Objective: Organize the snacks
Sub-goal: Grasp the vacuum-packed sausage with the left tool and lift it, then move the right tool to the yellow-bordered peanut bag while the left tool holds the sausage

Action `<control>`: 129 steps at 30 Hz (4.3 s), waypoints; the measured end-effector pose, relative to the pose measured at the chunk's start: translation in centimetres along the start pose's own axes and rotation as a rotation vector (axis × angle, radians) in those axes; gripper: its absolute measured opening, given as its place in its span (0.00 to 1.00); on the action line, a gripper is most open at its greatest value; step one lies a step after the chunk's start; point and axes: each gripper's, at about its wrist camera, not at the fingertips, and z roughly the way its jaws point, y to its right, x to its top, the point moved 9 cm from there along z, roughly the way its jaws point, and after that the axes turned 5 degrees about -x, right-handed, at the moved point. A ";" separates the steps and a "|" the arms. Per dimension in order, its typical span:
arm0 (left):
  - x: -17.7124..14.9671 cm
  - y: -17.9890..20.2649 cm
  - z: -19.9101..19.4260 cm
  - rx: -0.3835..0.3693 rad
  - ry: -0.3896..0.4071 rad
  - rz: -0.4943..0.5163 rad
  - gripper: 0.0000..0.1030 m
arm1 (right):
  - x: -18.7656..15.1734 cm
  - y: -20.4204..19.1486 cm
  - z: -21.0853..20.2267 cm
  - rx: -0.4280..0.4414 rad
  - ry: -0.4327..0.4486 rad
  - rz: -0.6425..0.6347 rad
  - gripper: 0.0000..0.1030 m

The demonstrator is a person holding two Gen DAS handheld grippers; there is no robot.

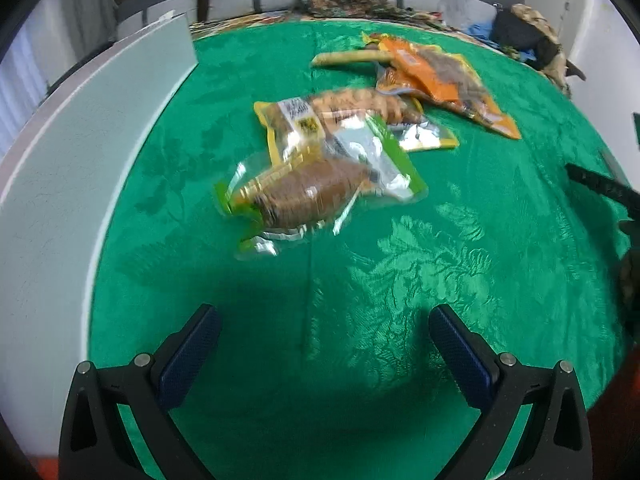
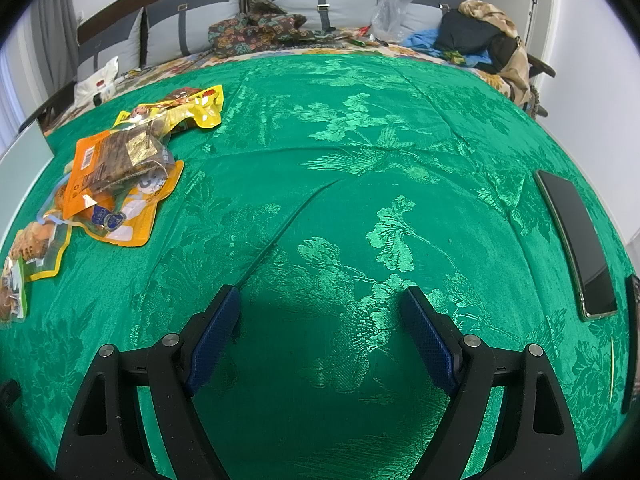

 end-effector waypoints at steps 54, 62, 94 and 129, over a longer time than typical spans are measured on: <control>1.5 1.1 0.1 -0.102 -0.088 0.067 0.30 | 0.0 0.1 0.0 -0.002 -0.001 0.000 0.83; 0.3 -2.8 -0.2 -0.048 -0.003 -0.105 0.36 | 0.0 0.0 0.0 -0.002 -0.001 0.000 0.83; -0.2 -4.9 1.2 0.089 0.172 -0.088 1.00 | 0.0 0.1 0.0 -0.005 -0.001 -0.001 0.83; -0.2 -4.9 1.1 0.075 0.184 -0.071 1.00 | -2.3 -29.3 -5.5 0.378 0.003 -0.847 0.80</control>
